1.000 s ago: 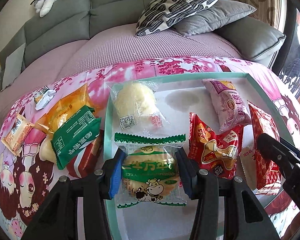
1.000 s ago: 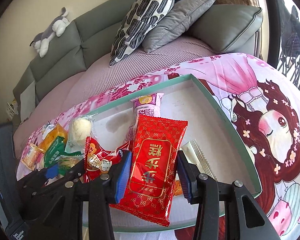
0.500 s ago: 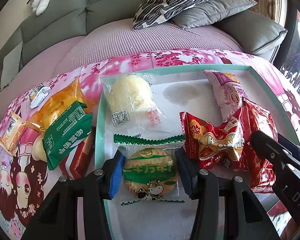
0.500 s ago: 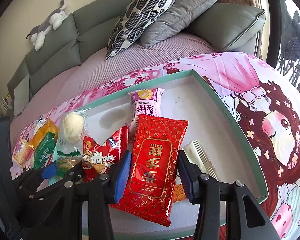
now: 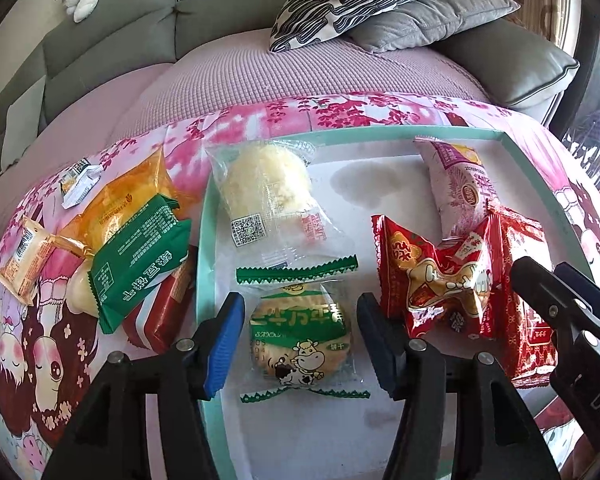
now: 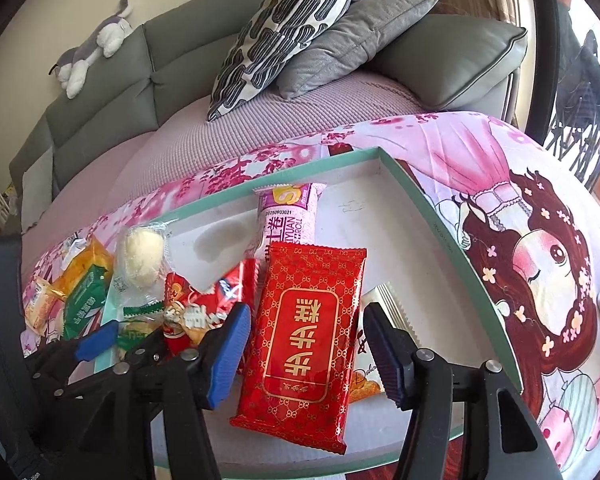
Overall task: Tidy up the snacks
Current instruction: 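Carry both packets into the tray and open both tools to release them, then move both open tools back from the tray toward the snack pile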
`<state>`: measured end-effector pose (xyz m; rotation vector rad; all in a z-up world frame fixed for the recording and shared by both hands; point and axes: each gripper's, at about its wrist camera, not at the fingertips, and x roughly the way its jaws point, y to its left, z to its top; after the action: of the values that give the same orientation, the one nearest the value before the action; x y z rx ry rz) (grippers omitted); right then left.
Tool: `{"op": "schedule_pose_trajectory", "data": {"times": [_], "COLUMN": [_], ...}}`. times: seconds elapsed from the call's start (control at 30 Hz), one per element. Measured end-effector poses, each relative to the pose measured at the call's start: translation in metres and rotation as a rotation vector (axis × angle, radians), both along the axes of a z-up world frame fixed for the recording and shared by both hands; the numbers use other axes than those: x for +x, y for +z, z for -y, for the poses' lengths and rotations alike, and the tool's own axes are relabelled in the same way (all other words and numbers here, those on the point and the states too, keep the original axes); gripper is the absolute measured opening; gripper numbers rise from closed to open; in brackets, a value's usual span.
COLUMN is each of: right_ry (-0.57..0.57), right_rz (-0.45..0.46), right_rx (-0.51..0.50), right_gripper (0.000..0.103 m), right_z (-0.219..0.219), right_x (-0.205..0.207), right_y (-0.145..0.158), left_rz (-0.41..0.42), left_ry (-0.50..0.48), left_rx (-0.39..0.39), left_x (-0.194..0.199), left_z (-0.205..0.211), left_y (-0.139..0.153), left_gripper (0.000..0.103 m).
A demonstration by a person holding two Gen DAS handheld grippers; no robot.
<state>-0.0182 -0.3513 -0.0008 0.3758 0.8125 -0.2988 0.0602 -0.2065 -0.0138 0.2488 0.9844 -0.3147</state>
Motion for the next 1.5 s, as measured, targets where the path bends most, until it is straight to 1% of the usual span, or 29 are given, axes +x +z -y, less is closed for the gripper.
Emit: {"op": "schedule_pose_trajectory", "data": {"times": [0.13, 0.23, 0.37, 0.5, 0.63, 0.67, 0.7, 0.73, 0.77, 0.83, 0.9, 0.93, 0.97, 1.07, 1.2, 1.3, 1.4, 1.5], "right_ry": [-0.012, -0.020, -0.023, -0.020, -0.020, -0.021, -0.021, -0.025, -0.033, -0.046, -0.060, -0.064, -0.067, -0.071, -0.055, -0.061, -0.083, -0.101], "right_rz": [0.034, 0.046, 0.063, 0.051, 0.043, 0.040, 0.035, 0.023, 0.012, 0.004, 0.002, 0.005, 0.007, 0.003, 0.003, 0.012, 0.011, 0.005], "right_rx": [-0.011, -0.031, -0.030, -0.032, -0.033, -0.034, -0.038, -0.045, -0.053, -0.053, -0.039, -0.033, -0.033, -0.048, -0.067, -0.040, -0.009, -0.001], "right_gripper": [0.063, 0.063, 0.063, 0.063, 0.062, 0.062, 0.064, 0.066, 0.071, 0.077, 0.094, 0.099, 0.103, 0.103, 0.103, 0.103, 0.103, 0.103], "right_z": [0.001, 0.002, 0.004, 0.004, 0.004, 0.004, 0.004, 0.005, 0.005, 0.008, 0.012, 0.014, 0.015, 0.015, 0.010, 0.012, 0.017, 0.020], "right_x": [-0.008, -0.012, -0.015, -0.015, -0.015, -0.014, -0.014, -0.013, -0.012, -0.012, -0.013, -0.014, -0.014, -0.014, -0.013, -0.013, -0.015, -0.017], "right_y": [0.013, 0.020, 0.025, 0.023, 0.021, 0.021, 0.019, 0.018, 0.016, 0.014, 0.011, 0.010, 0.010, 0.009, 0.010, 0.009, 0.006, 0.005], "left_rz": [0.019, 0.032, 0.058, 0.064, 0.050, 0.044, 0.042, 0.043, 0.046, 0.054, 0.056, 0.057, 0.059, 0.073, 0.075, 0.086, 0.112, 0.145], "left_ry": [-0.001, 0.004, 0.018, 0.030, 0.050, 0.056, 0.065, 0.074, 0.084, 0.105, 0.124, 0.132, 0.137, 0.139, 0.145, 0.137, 0.122, 0.114], "left_rx": [0.000, -0.004, -0.022, -0.027, -0.030, -0.029, -0.025, -0.019, -0.012, -0.008, -0.014, -0.018, -0.016, -0.001, -0.033, -0.050, -0.044, -0.074], "left_x": [-0.005, -0.007, -0.010, -0.012, -0.010, -0.009, -0.008, -0.007, -0.006, -0.004, -0.002, 0.000, 0.000, 0.001, 0.000, -0.001, -0.004, -0.007], "left_z": [-0.002, -0.006, -0.012, -0.014, -0.016, -0.017, -0.018, -0.019, -0.020, -0.024, -0.029, -0.030, -0.032, -0.033, -0.035, -0.034, -0.031, -0.032], "left_y": [0.013, 0.022, 0.032, 0.034, 0.029, 0.028, 0.026, 0.025, 0.024, 0.023, 0.022, 0.021, 0.020, 0.018, 0.019, 0.021, 0.024, 0.029], "left_gripper": [0.064, 0.064, 0.064, 0.065, 0.065, 0.068, 0.072, 0.079, 0.083, 0.085, 0.090, 0.096, 0.098, 0.099, 0.101, 0.102, 0.102, 0.102]}}
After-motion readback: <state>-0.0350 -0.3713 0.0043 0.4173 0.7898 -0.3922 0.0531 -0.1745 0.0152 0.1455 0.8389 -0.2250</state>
